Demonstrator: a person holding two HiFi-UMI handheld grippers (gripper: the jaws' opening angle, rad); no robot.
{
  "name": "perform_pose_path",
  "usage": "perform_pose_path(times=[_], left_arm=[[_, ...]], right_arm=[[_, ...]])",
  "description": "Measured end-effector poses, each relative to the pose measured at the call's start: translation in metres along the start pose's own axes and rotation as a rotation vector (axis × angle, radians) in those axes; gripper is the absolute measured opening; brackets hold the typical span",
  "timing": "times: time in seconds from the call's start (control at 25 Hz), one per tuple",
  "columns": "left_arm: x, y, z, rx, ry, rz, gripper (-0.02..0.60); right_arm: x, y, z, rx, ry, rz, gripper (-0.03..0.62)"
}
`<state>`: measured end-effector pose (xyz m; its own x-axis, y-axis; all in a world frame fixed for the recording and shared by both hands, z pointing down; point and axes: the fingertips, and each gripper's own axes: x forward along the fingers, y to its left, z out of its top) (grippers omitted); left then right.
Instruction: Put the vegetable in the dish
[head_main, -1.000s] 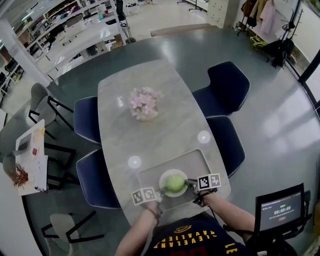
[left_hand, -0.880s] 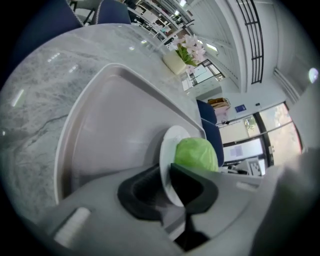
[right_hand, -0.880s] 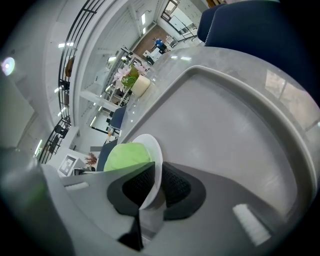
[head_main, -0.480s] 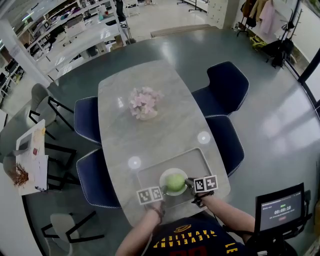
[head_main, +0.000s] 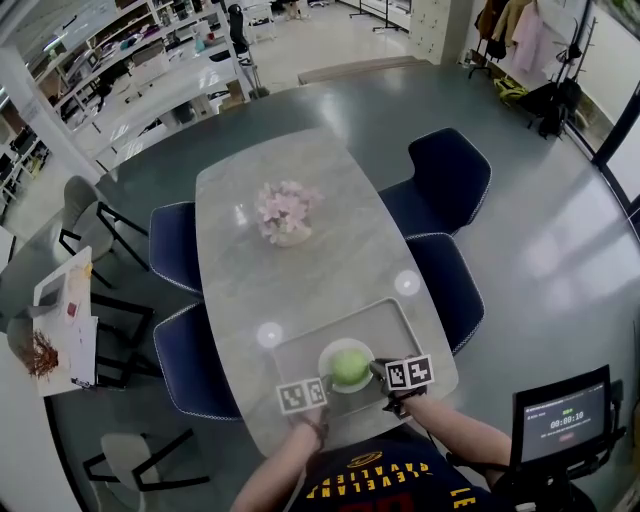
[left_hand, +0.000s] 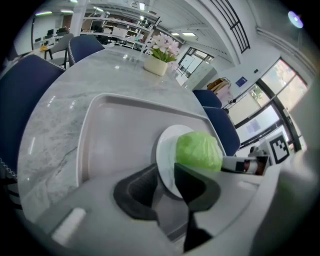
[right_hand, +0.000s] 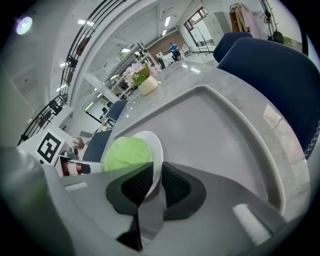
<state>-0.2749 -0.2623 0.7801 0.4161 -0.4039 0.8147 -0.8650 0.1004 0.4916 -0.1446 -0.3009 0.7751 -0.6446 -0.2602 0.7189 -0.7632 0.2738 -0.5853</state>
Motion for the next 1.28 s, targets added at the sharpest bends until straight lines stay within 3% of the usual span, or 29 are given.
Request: perform_pose_path(times=[0.2,0.44,0.6,0.76,1.08,1.28], left_arm=[[-0.009,-0.004,0.000,0.017,-0.042,-0.007,0.089],[-0.049,-0.003,-0.016,0.101,-0.126,0.010,0.039],[-0.062,-0.001,-0.012,0.089,-0.177,0.005,0.000],[-0.079,-0.015,-0.007,0.133,-0.234,-0.041,0.000],[-0.118,-0.075,-0.011,0.333,-0.272,-0.199,0.000],[-0.142,-0.081,-0.014,0.385,-0.287,-0.247,0.000]], right_arm=[[-0.011,0.001,-0.002,-0.026,-0.040,-0.007,0.034],[-0.038,0.021,-0.020,-0.049,-0.082,-0.030,0.029],[-0.045,0.022,-0.018,-0.043,-0.102,-0.036,0.005],[-0.052,0.029,-0.015,-0.056,-0.136,-0.023,0.005],[-0.083,0.049,-0.004,-0.114,-0.212,0.020,0.005],[-0.104,0.065,0.001,-0.158,-0.244,0.054,0.005]])
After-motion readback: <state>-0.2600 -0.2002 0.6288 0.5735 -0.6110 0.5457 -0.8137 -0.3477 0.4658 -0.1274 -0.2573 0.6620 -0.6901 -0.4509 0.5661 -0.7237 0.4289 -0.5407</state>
